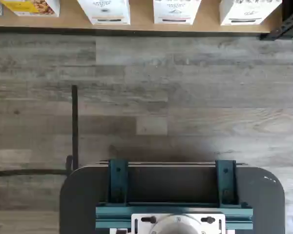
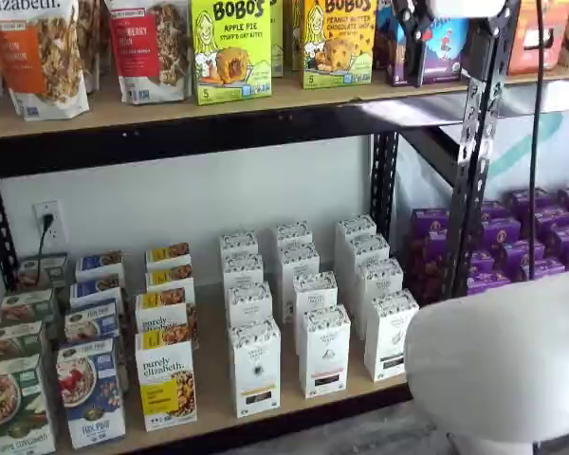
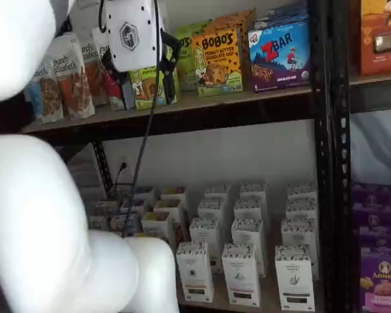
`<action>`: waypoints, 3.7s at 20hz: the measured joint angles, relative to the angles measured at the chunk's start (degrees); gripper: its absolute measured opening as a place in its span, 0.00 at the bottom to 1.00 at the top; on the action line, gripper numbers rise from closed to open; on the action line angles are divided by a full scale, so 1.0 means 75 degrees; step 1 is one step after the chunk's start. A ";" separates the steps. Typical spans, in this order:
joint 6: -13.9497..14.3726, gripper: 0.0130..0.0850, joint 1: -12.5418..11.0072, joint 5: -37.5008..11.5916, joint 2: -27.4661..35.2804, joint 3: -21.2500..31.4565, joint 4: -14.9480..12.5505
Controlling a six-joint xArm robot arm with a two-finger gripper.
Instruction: Pick up the white box with a yellow strip in the middle, on the bottom shelf, the fourth box from the left
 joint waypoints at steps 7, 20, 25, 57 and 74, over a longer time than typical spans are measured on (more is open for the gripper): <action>-0.0237 1.00 -0.0526 0.0087 0.0042 0.0004 0.0701; 0.0980 1.00 0.1013 -0.1548 -0.0247 0.1457 0.0078; 0.1673 1.00 0.1775 -0.2453 -0.0168 0.2204 -0.0254; 0.4005 1.00 0.3673 -0.8124 0.2865 0.4135 -0.1049; 0.3625 1.00 0.3455 -1.1040 0.6182 0.3965 -0.0643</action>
